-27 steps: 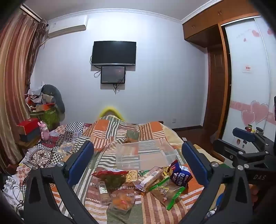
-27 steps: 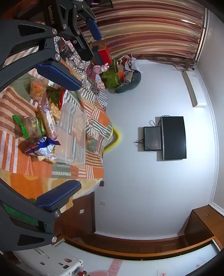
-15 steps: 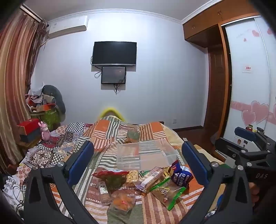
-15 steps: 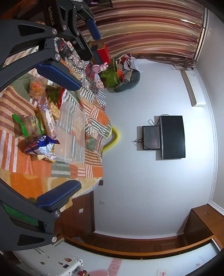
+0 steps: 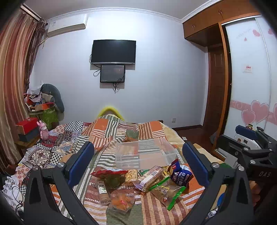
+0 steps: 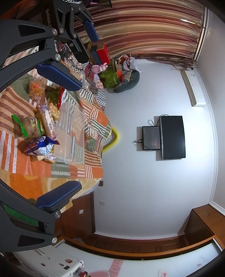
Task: Organize snacks
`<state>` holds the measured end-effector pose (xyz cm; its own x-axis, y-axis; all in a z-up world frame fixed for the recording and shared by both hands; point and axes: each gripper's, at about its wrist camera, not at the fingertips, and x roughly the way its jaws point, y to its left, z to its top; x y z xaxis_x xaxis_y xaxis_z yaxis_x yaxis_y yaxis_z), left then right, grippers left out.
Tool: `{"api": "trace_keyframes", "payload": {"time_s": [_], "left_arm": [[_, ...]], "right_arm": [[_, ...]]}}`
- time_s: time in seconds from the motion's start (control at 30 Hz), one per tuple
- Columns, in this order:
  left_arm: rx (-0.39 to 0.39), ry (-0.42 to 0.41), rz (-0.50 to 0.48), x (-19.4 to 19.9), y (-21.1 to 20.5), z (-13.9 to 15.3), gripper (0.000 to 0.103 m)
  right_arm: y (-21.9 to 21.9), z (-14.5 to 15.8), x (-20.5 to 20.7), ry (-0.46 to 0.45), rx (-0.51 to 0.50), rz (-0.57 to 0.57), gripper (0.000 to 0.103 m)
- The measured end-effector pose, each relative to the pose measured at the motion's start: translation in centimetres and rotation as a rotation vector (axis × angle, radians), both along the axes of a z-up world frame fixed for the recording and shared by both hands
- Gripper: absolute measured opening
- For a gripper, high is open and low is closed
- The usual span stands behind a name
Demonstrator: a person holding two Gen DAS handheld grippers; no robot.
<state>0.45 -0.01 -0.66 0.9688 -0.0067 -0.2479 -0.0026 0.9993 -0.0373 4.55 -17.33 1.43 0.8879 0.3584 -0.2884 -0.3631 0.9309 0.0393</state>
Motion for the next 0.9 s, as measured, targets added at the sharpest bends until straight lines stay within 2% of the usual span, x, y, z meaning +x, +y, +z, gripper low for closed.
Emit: {"api": "trace_keyframes", "payload": {"time_s": [0.9], "left_arm": [[0.001,-0.001,0.001,0.11,-0.26,0.02,0.103]], "right_arm": [[-0.13,0.23,-0.10,-0.007,0.010,-0.002,0.103]]}}
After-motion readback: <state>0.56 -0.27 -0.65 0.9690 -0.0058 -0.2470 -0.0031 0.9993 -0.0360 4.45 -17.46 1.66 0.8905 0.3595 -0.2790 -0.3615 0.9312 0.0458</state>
